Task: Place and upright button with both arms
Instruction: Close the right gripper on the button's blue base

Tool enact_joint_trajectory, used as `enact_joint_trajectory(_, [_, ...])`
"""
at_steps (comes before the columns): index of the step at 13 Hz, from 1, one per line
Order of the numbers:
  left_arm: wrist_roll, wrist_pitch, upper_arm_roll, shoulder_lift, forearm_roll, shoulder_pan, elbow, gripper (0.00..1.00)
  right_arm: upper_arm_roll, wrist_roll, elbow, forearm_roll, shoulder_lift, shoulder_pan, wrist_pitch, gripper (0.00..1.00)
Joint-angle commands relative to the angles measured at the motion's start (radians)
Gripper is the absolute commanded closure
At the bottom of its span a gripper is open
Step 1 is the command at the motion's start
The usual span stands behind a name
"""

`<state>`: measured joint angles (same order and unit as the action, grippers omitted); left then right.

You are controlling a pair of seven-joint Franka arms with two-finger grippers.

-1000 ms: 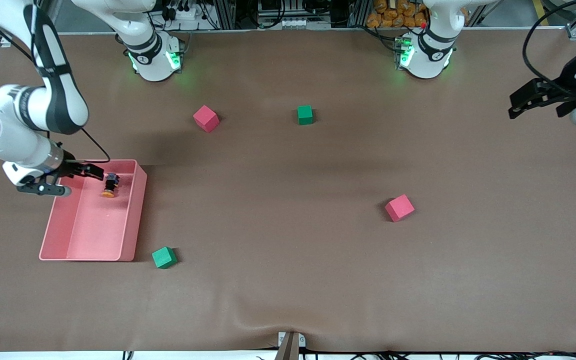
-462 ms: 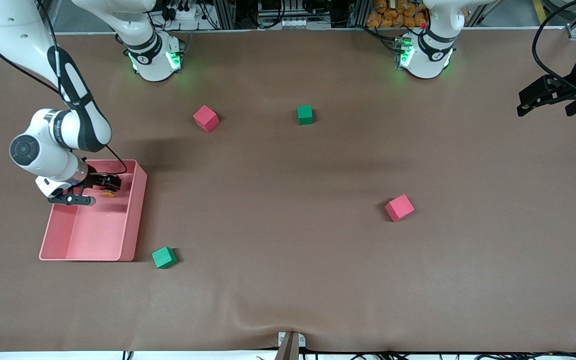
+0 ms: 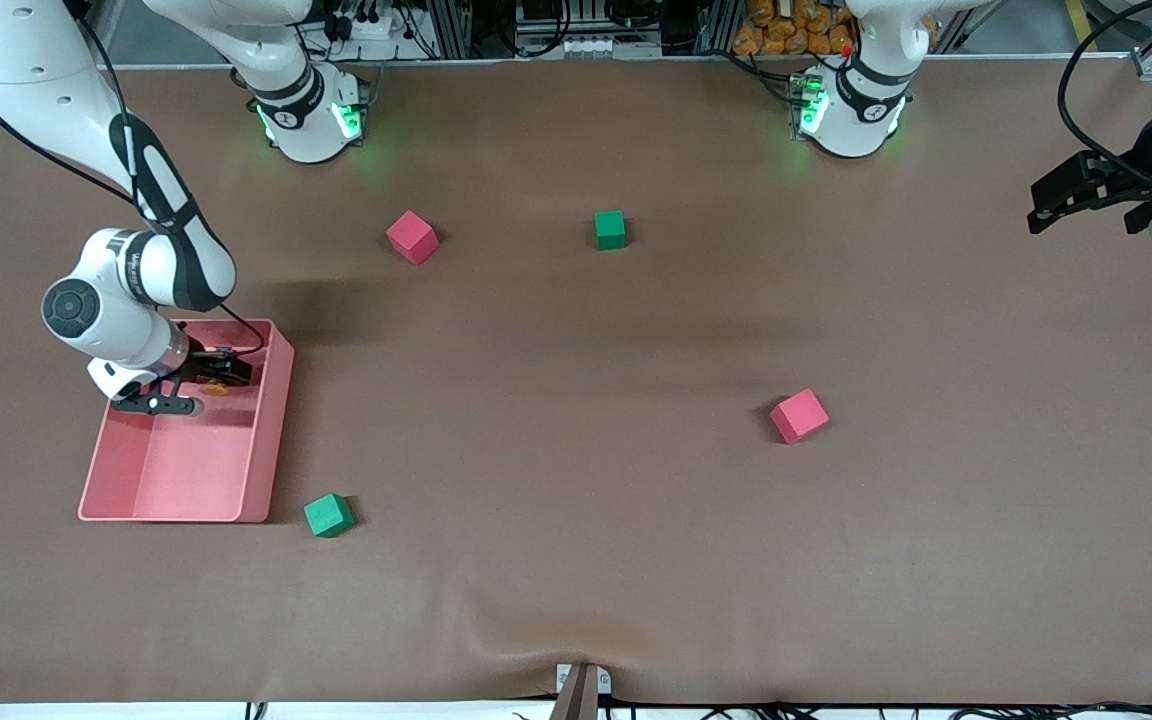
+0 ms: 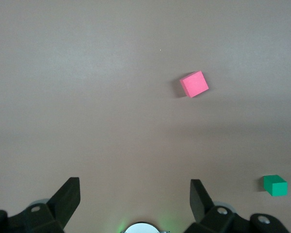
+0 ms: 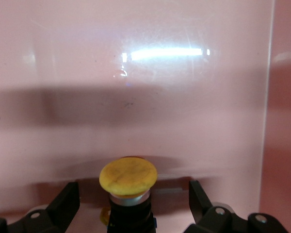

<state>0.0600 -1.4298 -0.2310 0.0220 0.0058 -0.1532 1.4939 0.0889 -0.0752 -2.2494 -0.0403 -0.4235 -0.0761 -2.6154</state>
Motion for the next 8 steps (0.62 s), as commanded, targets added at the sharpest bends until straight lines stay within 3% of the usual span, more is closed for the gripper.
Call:
enact_joint_trajectory(1, [-0.017, -0.012, -0.004, -0.007, 0.008, 0.001, -0.004, 0.0, -0.009, -0.011, -0.01, -0.015, -0.004, -0.014, -0.025, 0.0])
enact_joint_trajectory(8, [0.0, -0.024, -0.005, -0.007, 0.005, 0.004, -0.006, 0.0, -0.009, -0.015, -0.021, -0.013, 0.078, -0.008, 0.075, 0.0])
